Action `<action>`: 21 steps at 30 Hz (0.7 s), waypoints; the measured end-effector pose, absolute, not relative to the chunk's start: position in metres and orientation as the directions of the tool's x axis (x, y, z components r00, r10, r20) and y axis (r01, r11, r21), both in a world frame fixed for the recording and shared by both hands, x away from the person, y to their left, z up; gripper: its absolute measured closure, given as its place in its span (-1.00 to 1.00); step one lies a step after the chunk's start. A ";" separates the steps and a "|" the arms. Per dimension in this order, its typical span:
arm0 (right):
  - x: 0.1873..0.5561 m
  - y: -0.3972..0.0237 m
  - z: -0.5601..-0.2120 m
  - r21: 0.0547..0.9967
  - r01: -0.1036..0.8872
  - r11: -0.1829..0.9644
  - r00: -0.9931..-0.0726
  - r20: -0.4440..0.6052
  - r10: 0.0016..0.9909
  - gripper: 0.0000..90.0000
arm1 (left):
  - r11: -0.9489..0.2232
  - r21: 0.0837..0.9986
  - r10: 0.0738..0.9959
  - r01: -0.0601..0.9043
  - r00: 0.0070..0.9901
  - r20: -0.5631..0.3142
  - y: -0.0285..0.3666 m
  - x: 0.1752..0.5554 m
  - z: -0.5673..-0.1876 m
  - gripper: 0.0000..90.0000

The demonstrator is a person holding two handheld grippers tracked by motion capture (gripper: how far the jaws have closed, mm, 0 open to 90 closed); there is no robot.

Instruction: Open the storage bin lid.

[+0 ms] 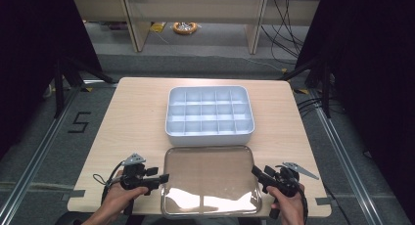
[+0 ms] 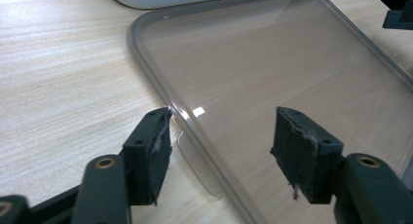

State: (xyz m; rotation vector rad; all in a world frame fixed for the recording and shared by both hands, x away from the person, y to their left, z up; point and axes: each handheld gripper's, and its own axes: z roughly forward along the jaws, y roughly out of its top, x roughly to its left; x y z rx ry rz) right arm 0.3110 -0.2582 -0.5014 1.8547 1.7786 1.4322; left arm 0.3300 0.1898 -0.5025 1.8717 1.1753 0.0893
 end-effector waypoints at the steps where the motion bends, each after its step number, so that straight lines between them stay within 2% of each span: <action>1: 0.312 -0.259 -0.503 0.740 0.632 -0.232 -0.211 0.452 0.867 -0.17 | -0.146 0.709 0.752 0.690 0.543 -0.374 0.190 0.330 -0.503 -0.20; 5: 0.312 -0.261 -0.501 0.771 0.603 -0.203 -0.226 0.409 0.884 -0.21 | -0.155 0.702 0.753 0.695 0.543 -0.372 0.191 0.331 -0.504 -0.27; 10: 0.310 -0.258 -0.498 0.753 0.612 -0.240 -0.203 0.444 0.873 -0.24 | -0.151 0.715 0.743 0.682 0.556 -0.373 0.191 0.330 -0.501 -0.33; 12: 0.310 -0.261 -0.496 0.778 0.597 -0.194 -0.240 0.404 0.883 -0.25 | -0.137 0.723 0.743 0.677 0.553 -0.378 0.190 0.330 -0.500 -0.36; 13: 0.308 -0.256 -0.493 0.758 0.607 -0.238 -0.213 0.443 0.871 -0.26 | -0.137 0.726 0.742 0.674 0.556 -0.376 0.190 0.330 -0.500 -0.37; 14: 0.311 -0.260 -0.496 0.799 0.572 -0.187 -0.249 0.386 0.888 -0.27 | -0.138 0.726 0.740 0.673 0.558 -0.376 0.190 0.329 -0.499 -0.38; 17: 0.309 -0.258 -0.493 0.806 0.566 -0.171 -0.249 0.366 0.897 -0.28 | -0.141 0.728 0.728 0.671 0.569 -0.383 0.190 0.328 -0.499 -0.41; 18: 0.306 -0.254 -0.490 0.783 0.587 -0.205 -0.234 0.406 0.883 -0.29 | -0.142 0.730 0.725 0.669 0.572 -0.383 0.189 0.328 -0.499 -0.43; 21: 0.304 -0.251 -0.487 0.787 0.585 -0.196 -0.241 0.399 0.885 -0.31 | -0.145 0.736 0.717 0.662 0.582 -0.382 0.190 0.327 -0.497 -0.46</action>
